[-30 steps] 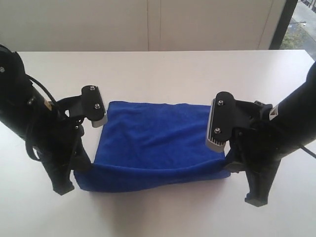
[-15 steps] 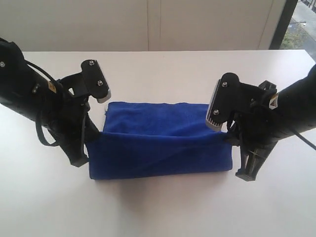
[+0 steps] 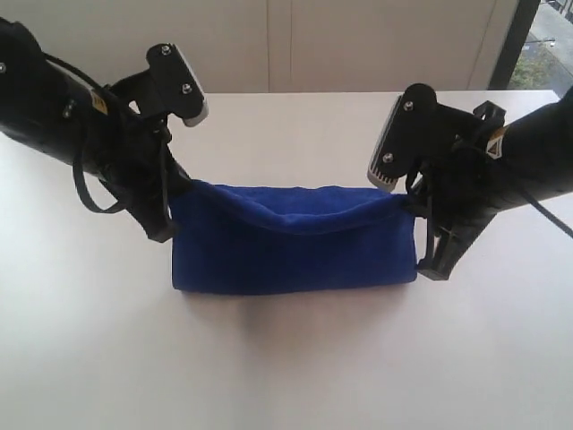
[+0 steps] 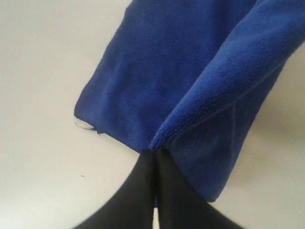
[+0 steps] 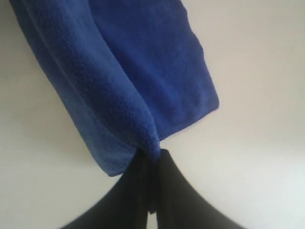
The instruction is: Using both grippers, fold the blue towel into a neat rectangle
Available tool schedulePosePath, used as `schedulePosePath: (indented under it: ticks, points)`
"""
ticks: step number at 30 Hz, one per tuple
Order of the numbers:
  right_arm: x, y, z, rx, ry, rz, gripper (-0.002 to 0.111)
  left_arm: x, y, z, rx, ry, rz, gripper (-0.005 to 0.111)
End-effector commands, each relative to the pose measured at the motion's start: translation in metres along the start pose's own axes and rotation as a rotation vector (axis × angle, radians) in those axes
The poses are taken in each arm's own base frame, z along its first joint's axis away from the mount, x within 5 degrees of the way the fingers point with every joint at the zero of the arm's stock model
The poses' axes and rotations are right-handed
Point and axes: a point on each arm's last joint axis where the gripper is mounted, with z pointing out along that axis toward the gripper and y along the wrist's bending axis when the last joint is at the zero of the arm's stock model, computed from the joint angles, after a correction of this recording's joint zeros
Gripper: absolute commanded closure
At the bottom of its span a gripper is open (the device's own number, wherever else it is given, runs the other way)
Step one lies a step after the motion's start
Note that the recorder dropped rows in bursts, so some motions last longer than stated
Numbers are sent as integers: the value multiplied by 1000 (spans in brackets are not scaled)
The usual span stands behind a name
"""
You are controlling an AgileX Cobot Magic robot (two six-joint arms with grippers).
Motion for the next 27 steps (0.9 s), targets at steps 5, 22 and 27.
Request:
schedulePosePath:
  ticks: [5, 22, 27]
  points:
    - [0, -13, 9, 53, 10, 23, 108, -8, 6, 22, 24, 31, -14, 107]
    - [1, -42, 41, 124, -13, 82, 108, -3, 41, 41, -46, 36, -85, 107]
    - [-6, -51, 50, 113, 0, 83, 108, -7, 45, 44, -67, 14, -95, 107]
